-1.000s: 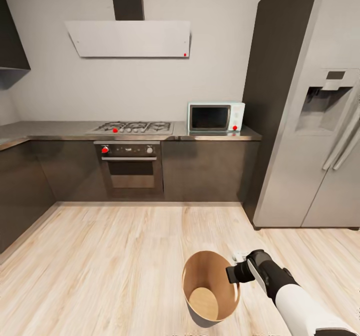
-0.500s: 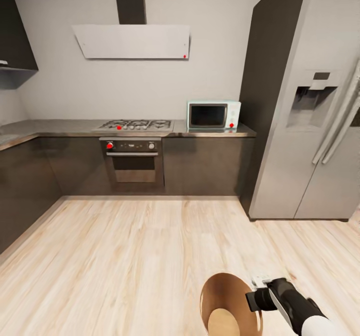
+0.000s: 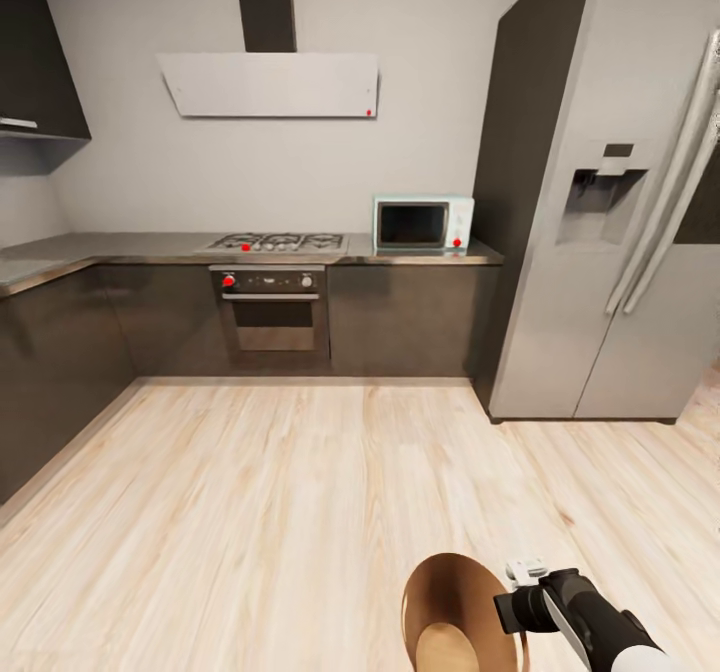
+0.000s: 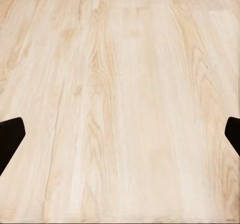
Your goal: Put the three can of soda from the living room inside the tash can in the kitchen.
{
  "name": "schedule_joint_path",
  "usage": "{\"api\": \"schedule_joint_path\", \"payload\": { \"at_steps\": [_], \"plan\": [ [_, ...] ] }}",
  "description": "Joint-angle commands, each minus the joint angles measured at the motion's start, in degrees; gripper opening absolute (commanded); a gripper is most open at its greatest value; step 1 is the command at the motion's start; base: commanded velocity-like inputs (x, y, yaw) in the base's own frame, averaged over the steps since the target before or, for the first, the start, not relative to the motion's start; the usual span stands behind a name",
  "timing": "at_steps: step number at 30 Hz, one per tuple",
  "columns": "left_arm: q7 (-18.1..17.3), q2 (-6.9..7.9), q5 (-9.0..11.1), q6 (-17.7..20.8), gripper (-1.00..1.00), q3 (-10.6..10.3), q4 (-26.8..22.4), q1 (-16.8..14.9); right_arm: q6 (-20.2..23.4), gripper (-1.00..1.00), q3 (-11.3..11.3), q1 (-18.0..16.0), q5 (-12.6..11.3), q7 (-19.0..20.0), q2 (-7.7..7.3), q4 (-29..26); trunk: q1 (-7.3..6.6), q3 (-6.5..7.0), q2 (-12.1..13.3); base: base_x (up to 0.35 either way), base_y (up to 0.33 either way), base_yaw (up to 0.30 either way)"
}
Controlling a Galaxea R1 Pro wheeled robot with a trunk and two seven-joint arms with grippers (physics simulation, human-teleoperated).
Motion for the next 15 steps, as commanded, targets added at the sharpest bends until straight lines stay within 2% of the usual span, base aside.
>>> {"api": "schedule_joint_path", "payload": {
  "at_steps": [1,7,15],
  "plan": [
    [0.0,0.0,0.0,0.0,1.0,0.0,0.0,0.0,0.1,-1.0,-0.1,0.0,-0.7,0.4,0.01,0.0,0.0,-0.08,0.0,-0.318,0.0,0.0],
    [0.0,0.0,0.1,-0.1,1.0,-0.1,0.0,0.0,0.1,-1.0,-0.1,0.0,-0.8,0.4,0.01,0.0,0.0,-0.56,0.0,-0.258,0.0,-0.013],
    [0.0,0.09,0.1,-0.3,1.0,-0.2,-0.1,0.0,0.1,-1.0,-0.1,0.0,-1.0,0.4,0.01,0.0,0.0,-0.96,0.0,-0.032,0.0,-0.176]
  ]
}}
